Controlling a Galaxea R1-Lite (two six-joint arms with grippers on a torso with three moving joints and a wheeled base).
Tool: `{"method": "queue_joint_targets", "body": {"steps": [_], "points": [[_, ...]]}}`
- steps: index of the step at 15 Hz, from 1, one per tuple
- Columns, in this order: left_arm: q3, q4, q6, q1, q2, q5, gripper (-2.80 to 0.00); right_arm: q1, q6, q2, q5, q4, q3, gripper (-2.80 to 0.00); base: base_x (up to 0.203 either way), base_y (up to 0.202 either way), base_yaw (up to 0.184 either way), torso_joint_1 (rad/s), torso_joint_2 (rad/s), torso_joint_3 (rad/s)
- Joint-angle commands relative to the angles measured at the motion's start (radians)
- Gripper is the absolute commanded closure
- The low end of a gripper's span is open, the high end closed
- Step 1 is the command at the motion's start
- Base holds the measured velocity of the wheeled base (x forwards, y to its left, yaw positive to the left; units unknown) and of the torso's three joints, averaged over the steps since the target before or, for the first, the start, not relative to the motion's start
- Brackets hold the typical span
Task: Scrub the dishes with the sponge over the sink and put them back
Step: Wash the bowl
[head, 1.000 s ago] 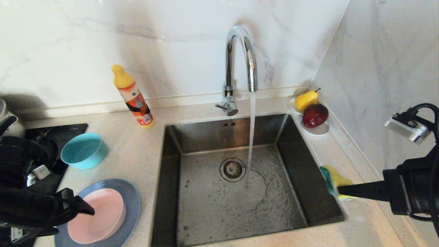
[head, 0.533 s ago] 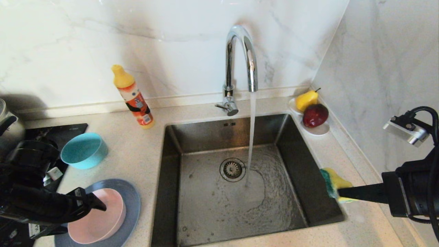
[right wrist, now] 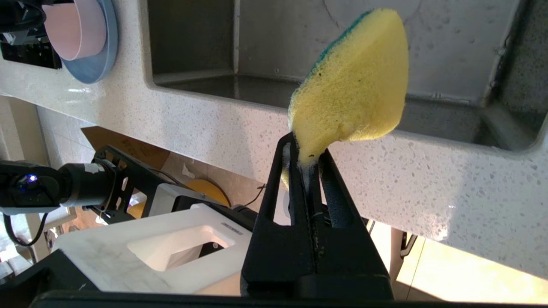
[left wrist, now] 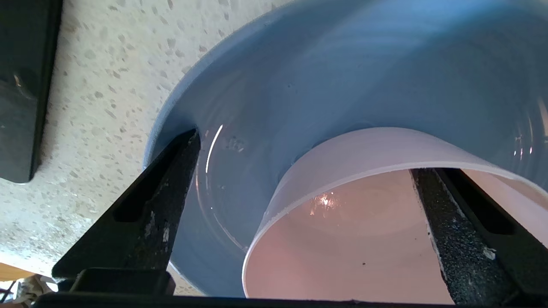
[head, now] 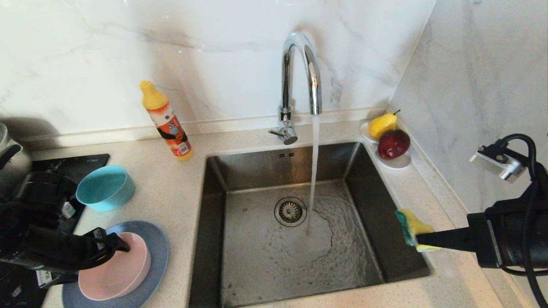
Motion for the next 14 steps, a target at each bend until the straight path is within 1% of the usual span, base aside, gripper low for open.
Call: {"method": "queue_joint_targets", "body": {"steps": [1, 9, 11, 14], "points": [[-0.008, 0.002, -0.008, 0.005, 0.006, 0.007, -2.80, 0.000, 0.002, 0.010, 0.002, 0.001, 0.006, 0.00, 0.000, 0.000, 0.000, 0.000, 0.00, 0.000], [-0.020, 0.011, -0.002, 0.055, 0.009, 0.004, -2.80, 0.003, 0.005, 0.009, 0.003, 0.001, -0.001, 0.00, 0.000, 0.000, 0.000, 0.000, 0.00, 0.000], [-0.021, 0.015, -0.005, 0.055, 0.013, -0.005, -2.80, 0.003, 0.005, 0.004, 0.003, 0.001, -0.002, 0.00, 0.000, 0.000, 0.000, 0.000, 0.00, 0.000], [-0.013, 0.020, -0.014, 0.055, 0.014, -0.056, -2.80, 0.003, 0.006, -0.002, 0.002, 0.001, 0.001, 0.00, 0.000, 0.000, 0.000, 0.000, 0.00, 0.000]]}}
